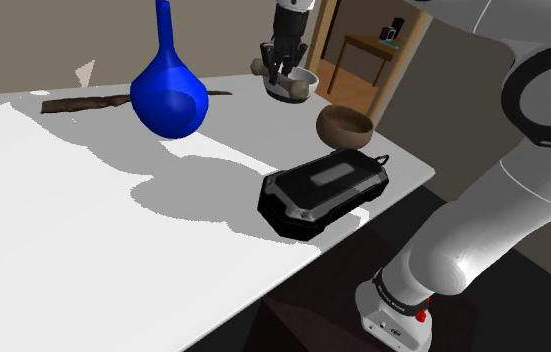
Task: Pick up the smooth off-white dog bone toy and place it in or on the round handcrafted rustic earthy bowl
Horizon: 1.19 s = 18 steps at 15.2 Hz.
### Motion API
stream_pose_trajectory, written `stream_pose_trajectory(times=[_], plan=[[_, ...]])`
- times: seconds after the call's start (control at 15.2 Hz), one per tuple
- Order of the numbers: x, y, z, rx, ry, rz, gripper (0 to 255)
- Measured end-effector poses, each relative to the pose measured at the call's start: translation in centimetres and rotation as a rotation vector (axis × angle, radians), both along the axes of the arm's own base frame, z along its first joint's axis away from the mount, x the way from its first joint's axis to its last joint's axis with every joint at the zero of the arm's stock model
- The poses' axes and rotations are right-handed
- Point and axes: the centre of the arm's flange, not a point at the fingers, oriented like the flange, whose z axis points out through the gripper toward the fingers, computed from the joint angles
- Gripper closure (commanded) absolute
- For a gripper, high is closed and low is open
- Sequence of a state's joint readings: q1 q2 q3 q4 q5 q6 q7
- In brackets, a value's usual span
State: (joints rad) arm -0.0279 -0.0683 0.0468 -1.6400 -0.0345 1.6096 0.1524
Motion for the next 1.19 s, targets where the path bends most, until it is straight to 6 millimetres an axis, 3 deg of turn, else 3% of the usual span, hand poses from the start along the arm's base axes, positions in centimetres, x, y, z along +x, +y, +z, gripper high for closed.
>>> stream_pose_trajectory(times=[0.33,0.59,1.19], plan=[[-0.4,-0.3,2.3,0.0,0.001,0.0,255],[-3.7,-3.3,2.6,-0.001,0.0,-0.001,255],[-13.0,-10.7,2.7,0.0,0.0,-0.001,255]])
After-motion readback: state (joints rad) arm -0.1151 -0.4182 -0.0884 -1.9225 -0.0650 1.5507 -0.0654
